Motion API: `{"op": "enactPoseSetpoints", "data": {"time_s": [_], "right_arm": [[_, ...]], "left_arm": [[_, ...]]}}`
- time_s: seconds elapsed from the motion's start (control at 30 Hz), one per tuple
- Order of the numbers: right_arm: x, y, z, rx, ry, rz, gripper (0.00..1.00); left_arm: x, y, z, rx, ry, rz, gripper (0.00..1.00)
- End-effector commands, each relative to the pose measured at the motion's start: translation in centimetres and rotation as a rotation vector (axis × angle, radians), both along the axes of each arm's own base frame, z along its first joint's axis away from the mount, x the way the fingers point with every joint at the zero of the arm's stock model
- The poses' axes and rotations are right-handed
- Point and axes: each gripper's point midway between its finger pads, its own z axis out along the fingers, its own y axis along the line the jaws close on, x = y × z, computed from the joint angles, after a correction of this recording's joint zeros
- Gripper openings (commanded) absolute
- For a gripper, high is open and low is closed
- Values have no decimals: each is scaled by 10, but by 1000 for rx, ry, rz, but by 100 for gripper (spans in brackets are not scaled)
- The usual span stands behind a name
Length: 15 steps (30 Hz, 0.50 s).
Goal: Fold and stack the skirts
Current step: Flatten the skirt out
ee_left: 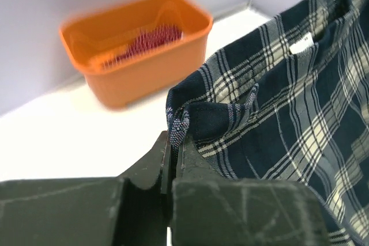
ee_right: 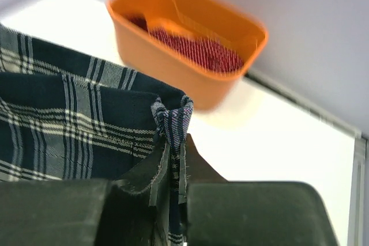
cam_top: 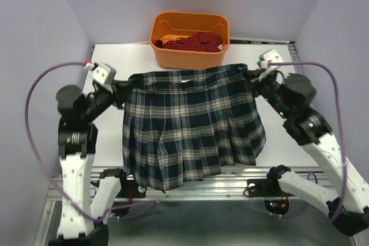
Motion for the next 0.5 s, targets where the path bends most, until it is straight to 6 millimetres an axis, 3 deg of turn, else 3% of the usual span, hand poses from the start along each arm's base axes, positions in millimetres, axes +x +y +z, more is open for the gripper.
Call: {"op": "enactPoseSetpoints", "data": {"time_s": [0.0,0.1,0.13,0.17,0.2,0.23,0.27,0.3,0.33,0.37,0.43,0.47], "right_arm": [[68,-16,-63,-166,77,-229,1],[102,-11,-91,-199,118,-235,1],[126,-15,-117,-230,178,-255,1],[139,-18,-131,-241,208,-265,1],[152,-21,-142,-248,234,-273,1],[177,-32,-168,-249,303,-302,1],[190,-32,-180,-252,333,-298,6],[198,-35,-195,-249,388,-318,12],[206,-37,-204,-254,416,-316,24],[216,-38,-223,-273,479,-313,46],[220,-41,-236,-285,525,-317,65],[220,-42,-241,-288,540,-322,73]], "left_arm": [[84,29,-60,-21,224,164,0],[133,35,-104,-4,342,216,0],[145,36,-106,5,351,226,0],[164,39,-136,29,428,254,0],[175,39,-142,33,437,257,10],[194,43,-156,42,469,284,21],[205,46,-158,36,472,306,42],[219,49,-146,31,446,321,50],[228,51,-144,35,447,333,57],[235,54,-150,41,466,349,67],[240,56,-135,46,436,359,70],[238,57,-116,43,395,365,79]]}}
